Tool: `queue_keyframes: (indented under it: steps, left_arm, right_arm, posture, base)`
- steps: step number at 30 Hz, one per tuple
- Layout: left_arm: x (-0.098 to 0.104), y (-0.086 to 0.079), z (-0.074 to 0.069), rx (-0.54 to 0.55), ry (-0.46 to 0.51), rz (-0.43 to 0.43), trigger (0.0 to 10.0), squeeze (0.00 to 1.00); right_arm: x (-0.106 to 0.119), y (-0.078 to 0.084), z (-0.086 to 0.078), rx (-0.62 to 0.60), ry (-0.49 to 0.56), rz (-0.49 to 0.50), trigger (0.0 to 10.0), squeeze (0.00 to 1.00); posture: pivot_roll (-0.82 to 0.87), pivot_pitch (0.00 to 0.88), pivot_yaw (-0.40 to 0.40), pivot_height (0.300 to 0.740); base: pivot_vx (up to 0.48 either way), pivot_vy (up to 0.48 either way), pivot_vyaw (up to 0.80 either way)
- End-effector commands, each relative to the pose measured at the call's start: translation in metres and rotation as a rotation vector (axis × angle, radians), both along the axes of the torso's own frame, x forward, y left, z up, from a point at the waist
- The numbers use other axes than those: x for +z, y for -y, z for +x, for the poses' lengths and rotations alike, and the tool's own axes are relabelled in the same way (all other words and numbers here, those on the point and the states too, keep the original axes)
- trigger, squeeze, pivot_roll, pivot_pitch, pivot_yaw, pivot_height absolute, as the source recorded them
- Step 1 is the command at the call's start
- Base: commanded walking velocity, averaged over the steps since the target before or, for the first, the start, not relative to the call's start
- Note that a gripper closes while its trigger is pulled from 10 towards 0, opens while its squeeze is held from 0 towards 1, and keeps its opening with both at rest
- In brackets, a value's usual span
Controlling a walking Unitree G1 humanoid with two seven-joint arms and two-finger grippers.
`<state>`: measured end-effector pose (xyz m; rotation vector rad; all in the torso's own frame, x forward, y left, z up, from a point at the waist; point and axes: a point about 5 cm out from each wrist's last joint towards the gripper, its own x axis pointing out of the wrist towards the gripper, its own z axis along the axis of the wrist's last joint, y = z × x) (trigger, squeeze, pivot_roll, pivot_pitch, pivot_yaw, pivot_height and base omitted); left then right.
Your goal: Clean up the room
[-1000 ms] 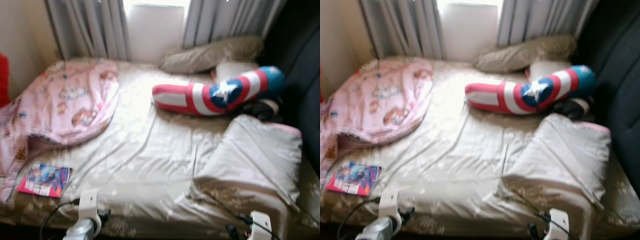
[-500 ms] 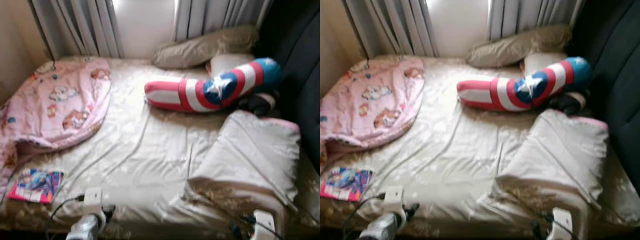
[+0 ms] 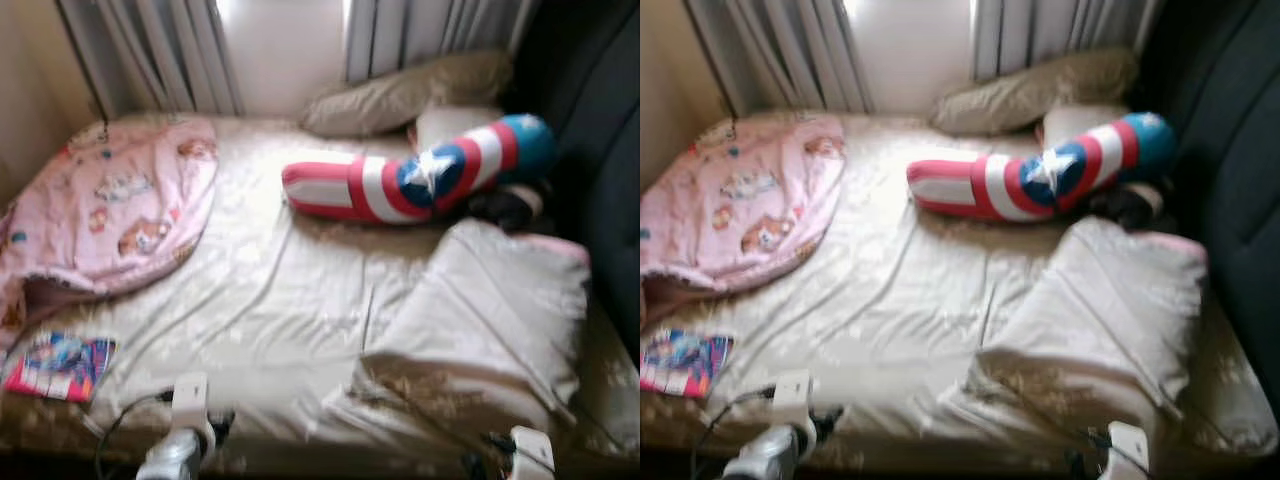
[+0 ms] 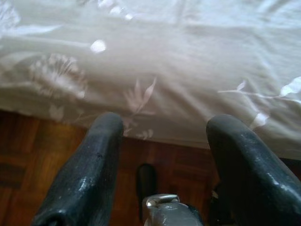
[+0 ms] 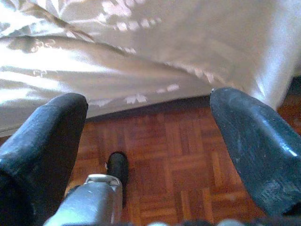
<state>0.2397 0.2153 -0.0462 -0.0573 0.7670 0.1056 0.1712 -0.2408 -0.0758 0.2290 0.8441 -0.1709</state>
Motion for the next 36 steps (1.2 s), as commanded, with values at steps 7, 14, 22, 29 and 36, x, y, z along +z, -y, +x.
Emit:
queue_keyframes:
  steps: [7,14,22,29,36]
  left_arm:
    - [-0.0012,0.0022,-0.0009,-0.02,-0.011,0.006,10.0,0.0]
    - [-0.0018,0.002,-0.0016,-0.016,-0.014,0.004,10.0,0.0]
    - [-0.0025,0.0025,-0.0027,-0.015,-0.015,-0.004,10.0,0.0]
    - [-0.0028,0.0029,-0.003,-0.013,-0.014,-0.011,10.0,0.0]
    - [-0.0029,0.0032,-0.0031,-0.012,-0.014,-0.016,10.0,0.0]
  right_arm:
    - [-0.0011,0.0024,-0.0039,-0.009,-0.009,-0.005,10.0,0.0]
    - [-0.0013,0.0023,-0.0043,-0.011,-0.008,-0.007,10.0,0.0]
    - [-0.0016,0.0028,-0.0055,-0.015,-0.007,-0.009,10.0,0.0]
    - [-0.0018,0.0028,-0.0061,-0.027,-0.005,-0.002,10.0,0.0]
    - [-0.0011,0.0029,-0.0054,-0.03,0.009,-0.002,10.0,0.0]
  posture:
    - [0.06,0.0,-0.022,0.74]
    - [0.06,0.0,-0.02,0.74]
    - [0.06,0.0,-0.018,0.74]
    - [0.06,0.0,-0.018,0.74]
    - [0.06,0.0,-0.018,0.74]
  base:
    - [0.0,-0.307,0.0]
    - [0.0,-0.04,0.0]
    - [0.0,0.0,0.0]
    - [0.035,0.0,-0.09]
    - [0.267,0.0,-0.42]
